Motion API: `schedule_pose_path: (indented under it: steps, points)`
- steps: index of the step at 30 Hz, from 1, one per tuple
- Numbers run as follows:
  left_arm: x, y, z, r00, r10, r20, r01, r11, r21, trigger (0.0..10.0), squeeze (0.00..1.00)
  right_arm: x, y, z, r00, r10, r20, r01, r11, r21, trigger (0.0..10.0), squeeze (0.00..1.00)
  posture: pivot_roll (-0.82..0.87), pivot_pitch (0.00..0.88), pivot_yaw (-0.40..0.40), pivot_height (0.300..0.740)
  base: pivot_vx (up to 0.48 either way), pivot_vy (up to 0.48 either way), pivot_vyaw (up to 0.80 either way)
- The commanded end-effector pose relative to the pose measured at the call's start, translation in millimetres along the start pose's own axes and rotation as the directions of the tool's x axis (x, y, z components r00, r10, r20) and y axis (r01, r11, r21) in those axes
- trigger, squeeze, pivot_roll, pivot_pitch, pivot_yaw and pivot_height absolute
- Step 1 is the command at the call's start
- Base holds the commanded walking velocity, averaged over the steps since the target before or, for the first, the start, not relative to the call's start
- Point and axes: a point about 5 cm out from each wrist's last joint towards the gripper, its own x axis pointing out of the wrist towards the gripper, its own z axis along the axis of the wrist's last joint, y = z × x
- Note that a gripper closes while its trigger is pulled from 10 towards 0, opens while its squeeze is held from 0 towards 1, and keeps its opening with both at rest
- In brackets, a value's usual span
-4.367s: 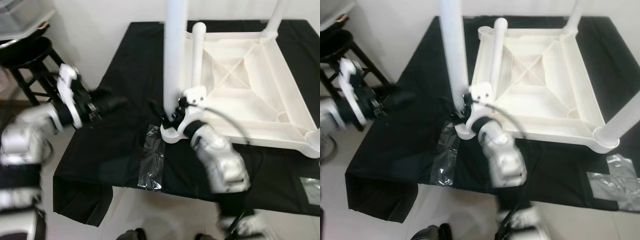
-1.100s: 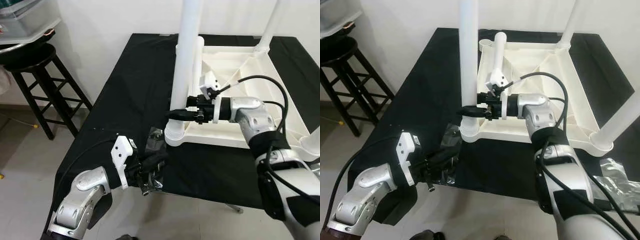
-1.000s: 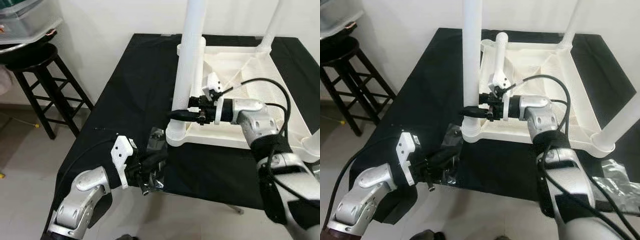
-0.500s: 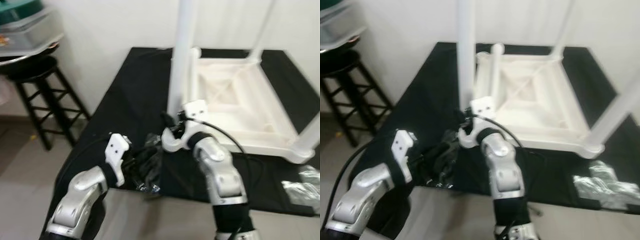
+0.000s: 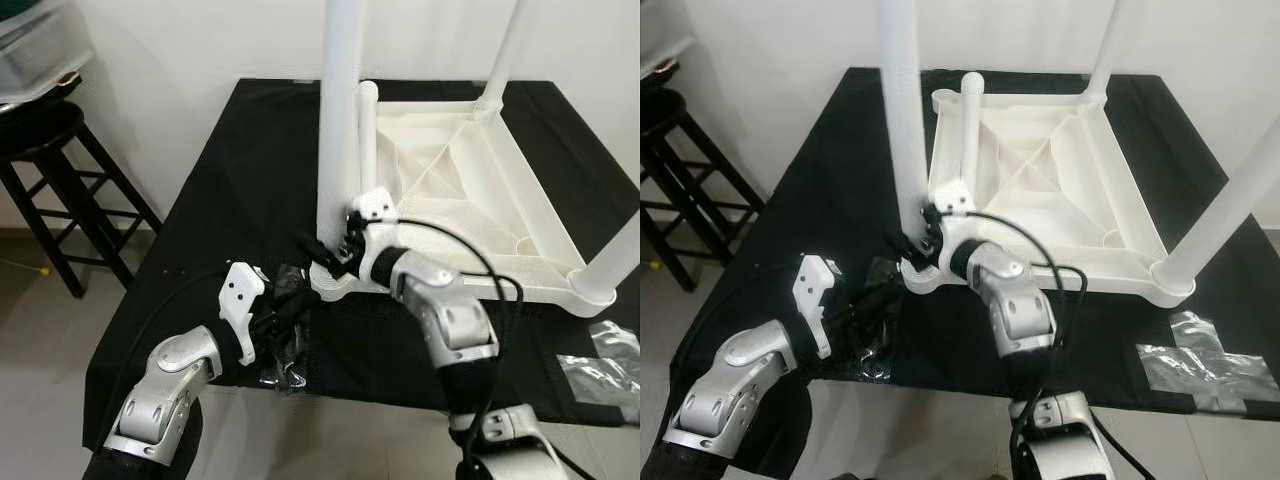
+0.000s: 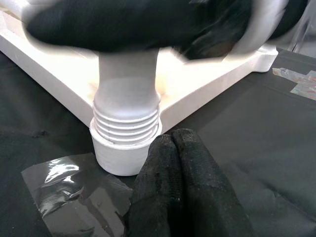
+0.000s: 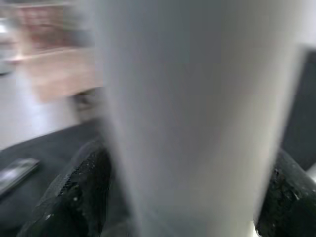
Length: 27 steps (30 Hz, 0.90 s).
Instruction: Building children table
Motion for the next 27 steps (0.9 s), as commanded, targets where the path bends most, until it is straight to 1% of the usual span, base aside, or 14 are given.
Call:
schedule_pose_path:
  steps: [1,2,4,5,8,11,12,13,14,15,20,24,26,27]
  points:
    - [0.0,-1.0,-3,1.000,-0.008,-0.016,0.008,1.000,-0.001,10.0,0.00,0.6,3.2,-3,0.998,0.061,0.014,-0.061,0.998,0.004,10.0,0.00,0.02,0.067,0.016,0.740,0.000,0.000,0.00]
    - [0.4,-1.1,-3,1.000,-0.009,-0.015,0.009,1.000,-0.005,10.0,0.00,0.0,-1.3,-4,0.996,0.085,0.008,-0.085,0.996,-0.009,10.0,0.00,0.02,0.069,0.015,0.740,0.000,0.000,0.00]
    - [2.8,-2.1,-3,1.000,-0.010,-0.012,0.010,1.000,-0.014,10.0,0.00,3.5,-16.4,-8,0.996,0.092,-0.005,-0.092,0.996,0.010,10.0,0.00,0.03,0.067,0.009,0.740,0.000,0.000,0.00]
    - [2.8,-2.1,-3,1.000,-0.010,-0.012,0.010,1.000,-0.014,10.0,0.00,3.5,-16.4,-8,0.996,0.092,-0.005,-0.092,0.996,0.010,10.0,0.00,0.03,0.067,0.009,0.740,0.000,0.000,0.00]
    - [5.3,-3.3,-2,1.000,-0.007,-0.004,0.007,1.000,-0.022,10.0,0.00,7.8,-25.4,-5,0.979,0.201,-0.039,-0.201,0.980,0.008,10.0,0.00,0.03,0.073,-0.005,0.740,0.000,0.000,0.00]
    - [5.8,-3.5,-2,1.000,-0.006,-0.002,0.006,1.000,-0.024,10.0,0.00,8.2,-27.1,-3,0.974,0.223,-0.042,-0.222,0.975,0.010,10.0,0.00,0.03,0.074,-0.007,0.740,0.000,0.000,0.00]
    - [6.1,-3.8,-2,1.000,-0.003,0.002,0.004,1.000,-0.026,10.0,0.00,8.8,-29.0,1,0.967,0.253,-0.036,-0.252,0.967,0.016,4.5,0.00,0.04,0.076,-0.011,0.740,0.000,0.000,0.00]
    - [6.1,-3.8,-2,1.000,-0.003,0.002,0.004,1.000,-0.026,10.0,0.00,8.8,-29.0,1,0.967,0.253,-0.036,-0.252,0.967,0.016,4.5,0.00,0.04,0.076,-0.011,0.740,0.000,0.000,0.00]
    - [6.6,-4.0,-1,1.000,-0.002,0.004,0.002,1.000,-0.024,10.0,0.00,9.2,-31.3,5,0.962,0.270,-0.038,-0.269,0.963,0.017,0.0,0.00,0.04,0.079,-0.017,0.740,0.000,0.000,0.00]
    - [7.2,-4.0,-1,1.000,0.000,0.006,0.000,1.000,-0.023,10.0,0.00,7.9,-33.3,9,0.950,0.308,-0.041,-0.308,0.951,0.015,0.0,0.00,0.04,0.081,-0.020,0.740,0.000,0.000,0.00]
    - [7.9,-3.7,0,1.000,0.006,0.013,-0.006,1.000,-0.022,10.0,0.00,3.2,-38.2,14,0.931,0.362,-0.044,-0.362,0.932,0.007,0.0,0.00,0.03,0.084,-0.021,0.740,0.000,0.000,0.00]
    - [8.3,-3.5,0,1.000,0.005,0.014,-0.004,1.000,-0.025,10.0,0.00,-0.7,-42.6,12,0.940,0.338,-0.047,-0.338,0.941,-0.004,0.0,0.00,0.02,0.086,-0.020,0.740,0.000,0.000,0.00]
    - [8.5,-3.4,0,1.000,0.003,0.014,-0.003,1.000,-0.026,10.0,0.00,-2.9,-44.9,9,0.950,0.307,-0.053,-0.308,0.951,-0.018,0.0,0.00,0.02,0.086,-0.020,0.740,0.000,0.000,0.00]
    - [8.4,-3.2,0,1.000,0.002,0.013,-0.002,1.000,-0.026,10.0,0.00,-5.6,-46.4,4,0.964,0.258,-0.065,-0.260,0.965,-0.031,0.0,0.00,0.02,0.091,-0.018,0.740,0.000,0.000,0.00]
